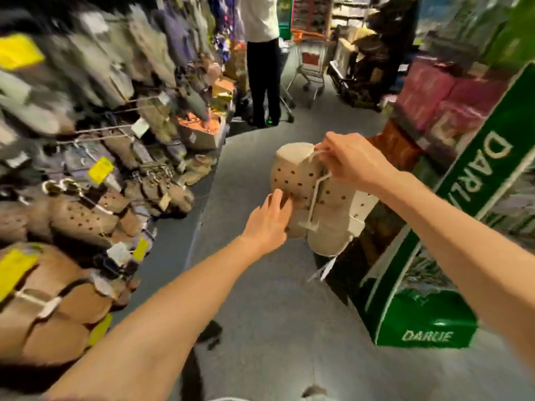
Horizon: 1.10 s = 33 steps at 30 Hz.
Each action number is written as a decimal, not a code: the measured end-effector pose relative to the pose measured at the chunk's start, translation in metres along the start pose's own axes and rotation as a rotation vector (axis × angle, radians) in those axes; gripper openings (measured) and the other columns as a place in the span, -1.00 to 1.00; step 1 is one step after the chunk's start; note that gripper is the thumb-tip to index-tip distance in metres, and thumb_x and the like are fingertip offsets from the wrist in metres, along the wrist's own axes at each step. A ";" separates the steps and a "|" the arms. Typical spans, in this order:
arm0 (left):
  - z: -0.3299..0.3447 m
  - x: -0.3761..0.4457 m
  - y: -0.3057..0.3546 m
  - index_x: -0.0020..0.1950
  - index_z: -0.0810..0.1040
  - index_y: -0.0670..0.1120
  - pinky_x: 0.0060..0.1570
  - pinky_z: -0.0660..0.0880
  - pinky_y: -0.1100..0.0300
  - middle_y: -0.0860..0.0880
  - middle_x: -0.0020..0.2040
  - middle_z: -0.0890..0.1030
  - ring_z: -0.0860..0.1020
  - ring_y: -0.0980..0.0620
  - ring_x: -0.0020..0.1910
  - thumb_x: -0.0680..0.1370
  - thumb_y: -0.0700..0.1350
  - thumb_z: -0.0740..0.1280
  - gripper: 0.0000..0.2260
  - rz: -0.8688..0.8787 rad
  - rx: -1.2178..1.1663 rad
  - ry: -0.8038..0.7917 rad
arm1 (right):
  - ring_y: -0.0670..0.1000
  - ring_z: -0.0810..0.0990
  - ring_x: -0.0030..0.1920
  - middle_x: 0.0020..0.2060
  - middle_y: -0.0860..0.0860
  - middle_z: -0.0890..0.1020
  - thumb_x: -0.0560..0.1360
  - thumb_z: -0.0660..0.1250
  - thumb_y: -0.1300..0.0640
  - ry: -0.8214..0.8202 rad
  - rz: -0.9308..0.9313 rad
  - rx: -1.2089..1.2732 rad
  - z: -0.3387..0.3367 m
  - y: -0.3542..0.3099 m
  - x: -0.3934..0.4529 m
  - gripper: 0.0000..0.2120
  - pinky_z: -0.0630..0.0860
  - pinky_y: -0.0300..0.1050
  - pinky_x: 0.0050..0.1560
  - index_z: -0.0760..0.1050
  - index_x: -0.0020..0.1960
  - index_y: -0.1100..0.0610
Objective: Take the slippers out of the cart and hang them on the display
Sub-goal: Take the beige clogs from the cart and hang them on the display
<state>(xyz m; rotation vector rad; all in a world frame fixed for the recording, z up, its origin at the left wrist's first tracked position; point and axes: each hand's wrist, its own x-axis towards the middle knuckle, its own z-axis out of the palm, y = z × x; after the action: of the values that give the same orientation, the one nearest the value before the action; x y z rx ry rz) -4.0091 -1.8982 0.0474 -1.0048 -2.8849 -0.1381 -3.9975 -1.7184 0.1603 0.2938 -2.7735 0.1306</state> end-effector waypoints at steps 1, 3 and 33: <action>0.001 0.000 -0.013 0.43 0.15 -0.17 0.09 0.43 -0.01 -0.21 0.43 0.09 0.20 -0.20 0.38 0.54 -0.14 0.25 -0.50 -0.041 -0.014 -0.022 | 0.24 0.54 -0.11 -0.15 0.14 0.59 0.54 0.09 0.01 0.001 -0.046 0.010 0.010 -0.006 0.018 -0.86 0.50 0.15 -0.19 0.33 -0.07 0.05; 0.006 0.004 -0.039 0.44 0.13 -0.15 0.09 0.42 -0.02 -0.23 0.45 0.06 0.21 -0.22 0.37 0.57 -0.13 0.23 -0.51 -0.111 -0.029 -0.043 | 0.27 0.53 -0.10 -0.15 0.20 0.60 0.57 0.13 0.06 0.000 -0.150 0.018 0.032 -0.016 0.054 -0.81 0.47 0.15 -0.20 0.40 -0.03 0.18; -0.043 0.025 -0.361 0.15 0.50 -0.25 -0.38 0.39 0.16 -0.29 0.11 0.48 0.57 -0.25 -0.20 0.38 -0.08 0.27 -0.60 -1.073 0.073 0.300 | 0.11 0.47 -0.19 -0.22 0.14 0.56 0.58 0.17 0.09 -0.173 -1.009 0.851 0.210 -0.305 0.484 -0.79 0.26 -0.09 -0.23 0.46 -0.03 0.23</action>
<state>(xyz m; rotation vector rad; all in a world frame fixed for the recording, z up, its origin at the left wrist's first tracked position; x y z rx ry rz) -4.2511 -2.1696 0.0724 0.5988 -2.7521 -0.2112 -4.4445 -2.1326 0.1499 1.8751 -2.1971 1.0203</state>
